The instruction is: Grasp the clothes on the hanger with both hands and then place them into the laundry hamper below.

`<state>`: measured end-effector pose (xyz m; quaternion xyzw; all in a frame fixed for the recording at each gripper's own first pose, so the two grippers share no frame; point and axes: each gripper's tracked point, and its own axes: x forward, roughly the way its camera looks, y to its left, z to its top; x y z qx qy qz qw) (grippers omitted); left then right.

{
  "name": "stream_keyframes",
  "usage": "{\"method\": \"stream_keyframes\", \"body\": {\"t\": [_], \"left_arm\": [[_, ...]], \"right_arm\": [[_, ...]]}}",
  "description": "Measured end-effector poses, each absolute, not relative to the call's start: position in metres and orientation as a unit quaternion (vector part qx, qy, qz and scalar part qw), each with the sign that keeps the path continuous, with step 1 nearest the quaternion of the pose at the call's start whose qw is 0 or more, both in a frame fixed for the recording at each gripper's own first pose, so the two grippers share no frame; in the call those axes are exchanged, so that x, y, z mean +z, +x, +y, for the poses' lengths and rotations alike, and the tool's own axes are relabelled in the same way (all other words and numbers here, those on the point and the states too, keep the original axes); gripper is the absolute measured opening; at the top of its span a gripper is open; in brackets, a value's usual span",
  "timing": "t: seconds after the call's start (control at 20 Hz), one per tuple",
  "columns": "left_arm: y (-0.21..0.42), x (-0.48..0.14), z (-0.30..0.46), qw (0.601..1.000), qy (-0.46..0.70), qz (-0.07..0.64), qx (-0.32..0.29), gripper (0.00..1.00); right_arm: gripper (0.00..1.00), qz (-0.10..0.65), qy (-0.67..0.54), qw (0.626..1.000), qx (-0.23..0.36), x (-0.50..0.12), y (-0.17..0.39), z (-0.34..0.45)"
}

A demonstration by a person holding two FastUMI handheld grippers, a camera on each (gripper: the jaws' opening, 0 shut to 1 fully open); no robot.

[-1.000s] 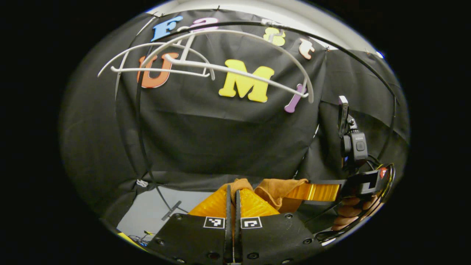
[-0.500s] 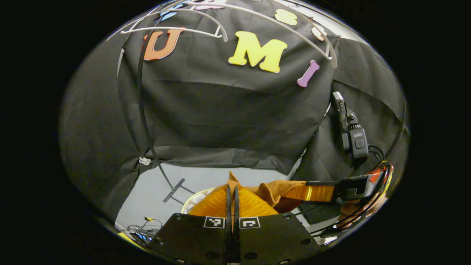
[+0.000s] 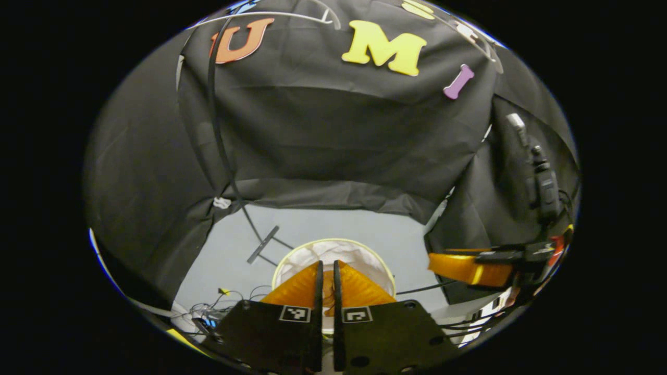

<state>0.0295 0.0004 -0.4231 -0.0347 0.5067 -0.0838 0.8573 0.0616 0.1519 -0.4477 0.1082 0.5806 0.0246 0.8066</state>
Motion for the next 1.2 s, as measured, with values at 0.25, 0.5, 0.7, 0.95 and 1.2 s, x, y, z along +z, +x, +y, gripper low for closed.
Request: {"method": "stream_keyframes", "body": {"t": [0.25, 0.5, 0.7, 0.95, 1.2], "left_arm": [[0.015, -0.430, -0.001, 0.839, -0.055, 0.533, -0.093, 0.53], [0.016, -0.423, 0.002, 0.847, -0.039, 0.519, -0.109, 0.85], [0.012, -0.392, -0.003, 0.861, -0.040, 0.497, -0.100, 0.94], [0.006, -0.320, -0.008, 0.905, -0.015, 0.418, -0.075, 1.00], [-0.013, -0.248, -0.026, 0.943, -0.009, 0.332, -0.033, 0.97]], "right_arm": [[0.80, 0.532, 0.092, 0.842, -0.019, -0.409, 0.053, 0.133], [0.79, 0.471, 0.074, 0.877, -0.060, -0.357, 0.041, 0.109], [0.80, 0.410, 0.061, 0.906, -0.079, -0.307, 0.038, 0.078], [0.80, 0.328, 0.042, 0.942, -0.054, -0.231, 0.032, 0.052], [0.94, 0.272, 0.030, 0.962, -0.005, -0.176, -0.003, 0.030]]}}
